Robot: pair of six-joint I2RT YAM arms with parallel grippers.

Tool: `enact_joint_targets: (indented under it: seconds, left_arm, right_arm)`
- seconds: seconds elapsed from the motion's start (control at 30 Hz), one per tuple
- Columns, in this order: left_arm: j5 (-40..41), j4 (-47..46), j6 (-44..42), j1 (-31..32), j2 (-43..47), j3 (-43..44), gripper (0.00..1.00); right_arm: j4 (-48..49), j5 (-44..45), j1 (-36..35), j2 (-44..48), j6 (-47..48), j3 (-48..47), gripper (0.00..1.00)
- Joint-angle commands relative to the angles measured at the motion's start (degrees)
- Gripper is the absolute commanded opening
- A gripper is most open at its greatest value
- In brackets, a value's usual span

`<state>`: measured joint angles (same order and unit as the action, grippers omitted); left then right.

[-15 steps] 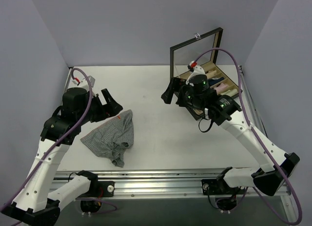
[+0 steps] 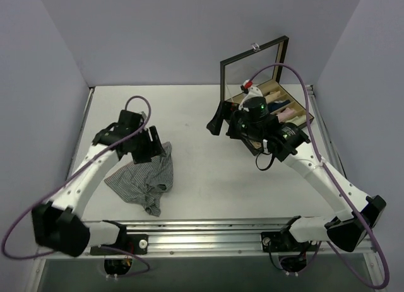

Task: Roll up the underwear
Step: Move the underwear to the center of the board

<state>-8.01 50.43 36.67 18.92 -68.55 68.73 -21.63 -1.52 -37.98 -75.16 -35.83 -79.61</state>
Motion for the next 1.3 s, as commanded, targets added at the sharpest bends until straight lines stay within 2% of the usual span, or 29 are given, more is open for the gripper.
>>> enact_joint_targets:
  seconds: [0.0,0.13,0.3,0.33,0.37,0.4,0.47,0.53,0.57,0.67,0.7,0.73,0.8,0.83,0.87,0.93,1.0,1.07,1.17,1.27]
  left_arm:
    - [-1.8,-3.7,-3.2,-0.5,-11.9,-6.5,0.7]
    - [-6.1,-13.3,-4.1,-0.4,-23.5,-8.3,0.7]
    - [-3.8,-16.2,-3.6,0.3,-35.4,-5.8,0.67]
    - [-4.5,-17.8,-3.4,0.4,-36.6,-5.6,0.63]
    - [-6.4,-18.8,-2.7,0.6,-37.4,-5.4,0.44]
    - [-7.2,-19.7,-2.2,1.6,-38.1,-4.9,0.34]
    - [-8.6,-22.1,-0.2,3.8,-37.9,-4.1,0.21]
    - [-10.8,-23.4,1.3,9.5,-37.4,-1.9,0.19]
    - [-11.2,-23.0,1.9,11.5,-37.3,-0.8,0.2]
    - [-10.5,-20.7,4.6,16.3,-34.0,1.1,0.37]
    - [-10.3,-20.7,5.4,16.6,-30.1,0.3,0.62]
    - [-10.1,-20.6,6.1,16.2,-28.0,-1.5,0.71]
    - [-8.8,-17.8,6.1,15.0,-21.7,-2.5,0.78]
    - [-6.8,-16.6,5.8,13.4,-19.8,-3.2,0.8]
    - [-6.2,-15.5,4.7,12.0,-18.2,-3.5,0.81]
    - [-4.8,-11.6,3.6,8.7,-15.2,-4.4,0.81]
    - [-4.7,-9.7,2.0,2.2,-14.2,-6.5,0.81]
    - [-4.1,-8.2,0.3,-3.9,-13.7,-8.7,0.79]
    - [-3.0,-7.0,-1.2,-8.3,-14.5,-9.8,0.77]
    - [-2.8,-7.2,-1.3,-11.4,-16.4,-10.5,0.76]
  right_arm:
    - [2.1,-1.4,-0.3,3.8,0.2,2.0,1.0]
    - [1.4,-2.4,-0.5,5.4,0.3,4.5,0.99]
    - [1.2,-0.4,-0.3,8.6,0.7,8.0,0.97]
    - [1.0,0.2,-0.3,9.0,0.5,8.2,0.97]
    - [0.5,1.2,-0.2,9.2,0.4,8.4,0.97]
    - [0.3,1.3,-0.1,9.7,0.3,8.4,0.95]
    - [-0.1,4.6,0.0,10.2,0.2,9.5,0.93]
    - [0.7,5.6,0.5,10.6,0.2,10.5,0.91]
    - [1.2,5.7,0.6,10.6,0.2,11.1,0.9]
    - [3.5,5.6,1.4,8.7,0.1,11.6,0.88]
    - [4.3,5.5,1.7,6.9,0.4,11.7,0.86]
    - [5.8,5.4,2.4,5.7,0.8,11.7,0.84]
    - [8.2,3.4,3.8,1.1,2.1,11.6,0.78]
    - [10.4,1.5,4.5,-0.8,2.7,11.1,0.74]
    - [11.2,-0.5,5.9,-2.8,3.7,10.5,0.66]
    - [14.0,-4.3,7.4,-9.0,4.6,8.8,0.61]
    - [14.4,-5.9,8.6,-15.4,6.4,6.9,0.52]
    - [14.2,-8.1,8.9,-19.6,7.7,3.5,0.47]
    - [13.9,-9.4,8.9,-27.0,9.4,-0.5,0.4]
    - [14.2,-9.6,9.4,-32.2,9.6,-3.1,0.39]
